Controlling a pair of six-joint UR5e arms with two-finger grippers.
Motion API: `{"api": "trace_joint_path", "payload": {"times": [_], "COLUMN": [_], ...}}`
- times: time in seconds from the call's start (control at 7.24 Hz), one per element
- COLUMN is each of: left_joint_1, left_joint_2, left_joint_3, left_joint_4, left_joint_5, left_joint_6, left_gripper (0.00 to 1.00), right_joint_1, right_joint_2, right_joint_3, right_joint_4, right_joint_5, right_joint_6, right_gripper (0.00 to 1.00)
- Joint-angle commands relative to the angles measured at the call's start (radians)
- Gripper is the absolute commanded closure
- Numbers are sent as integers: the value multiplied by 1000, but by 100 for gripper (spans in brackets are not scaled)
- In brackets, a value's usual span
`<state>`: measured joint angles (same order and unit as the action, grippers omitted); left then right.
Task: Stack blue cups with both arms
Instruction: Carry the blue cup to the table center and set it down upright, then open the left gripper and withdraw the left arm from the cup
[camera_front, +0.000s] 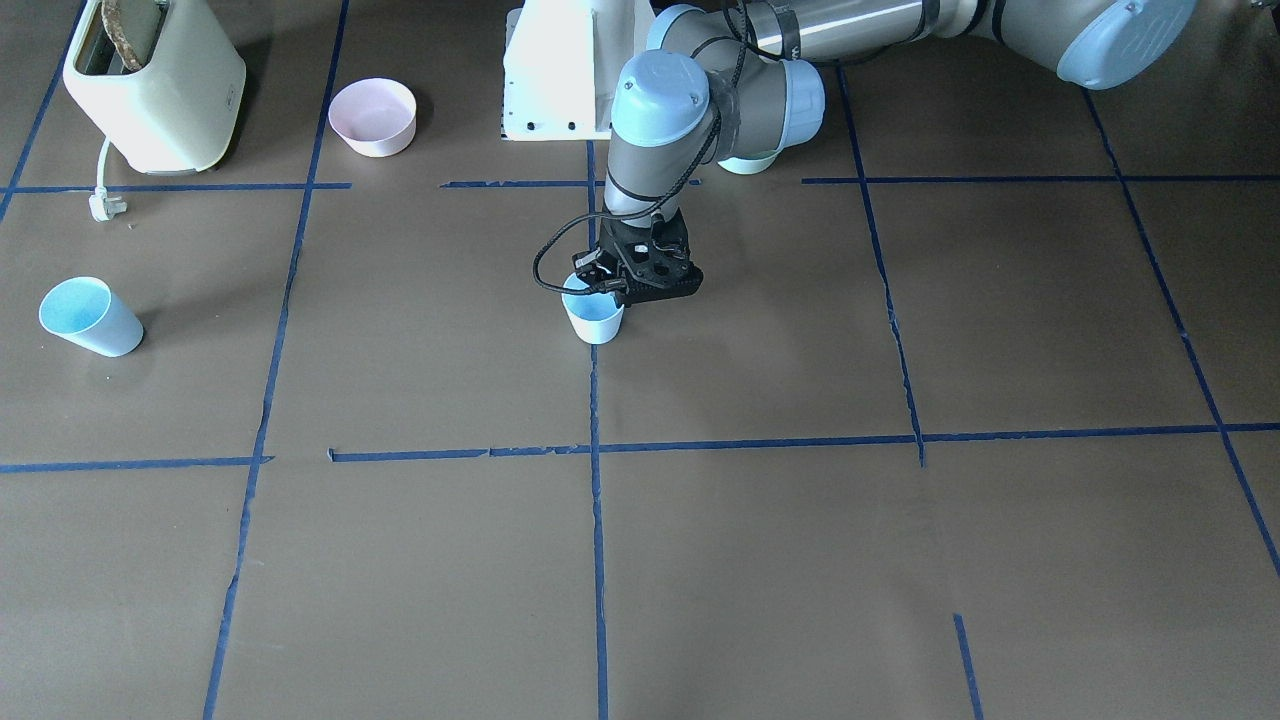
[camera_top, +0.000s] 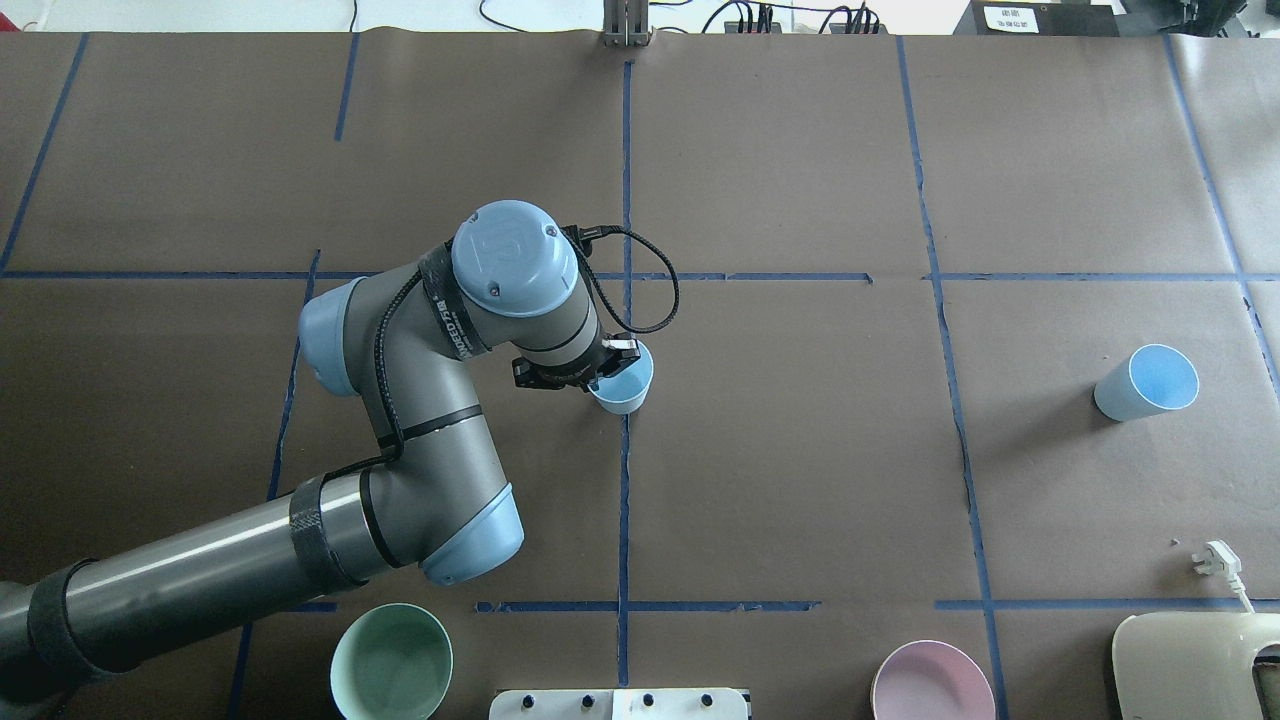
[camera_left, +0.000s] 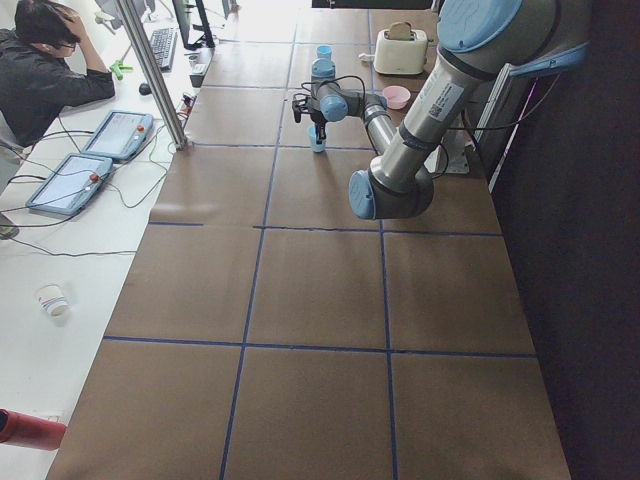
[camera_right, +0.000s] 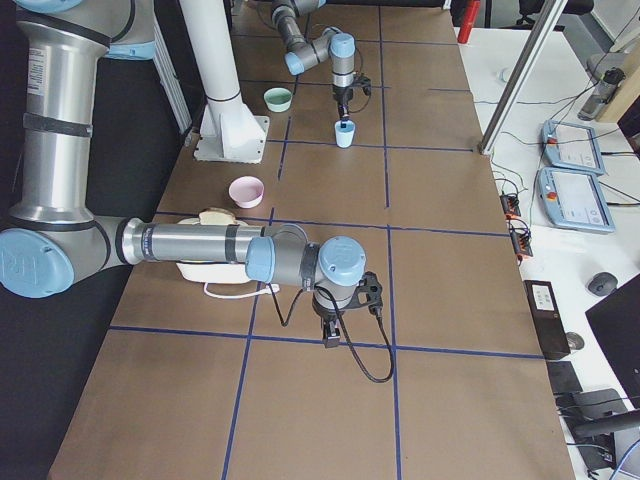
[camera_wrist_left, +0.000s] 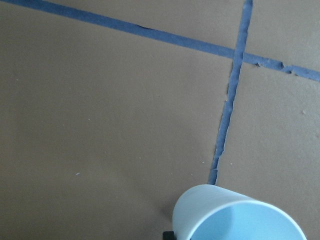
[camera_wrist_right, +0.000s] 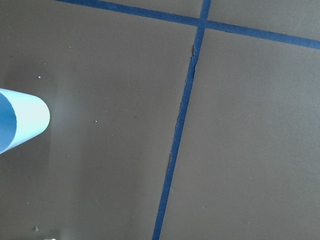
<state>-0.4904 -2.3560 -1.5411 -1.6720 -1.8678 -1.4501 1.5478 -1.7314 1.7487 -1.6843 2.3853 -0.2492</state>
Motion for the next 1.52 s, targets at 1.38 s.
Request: {"api": "trace_joint_path", "payload": {"times": [1.38], "left_joint_1": [-970], "left_joint_2": [811], "left_joint_3": [-299], "left_joint_4": [239], "left_joint_5": [-496], "left_joint_6": [1570], "left_gripper": [0], "right_joint_1": [-26], "right_joint_2": [7], "right_joint_3": [6], "right_joint_4": [80], "right_joint_5": [8], "right_joint_6": [100], "right_gripper": [0]}}
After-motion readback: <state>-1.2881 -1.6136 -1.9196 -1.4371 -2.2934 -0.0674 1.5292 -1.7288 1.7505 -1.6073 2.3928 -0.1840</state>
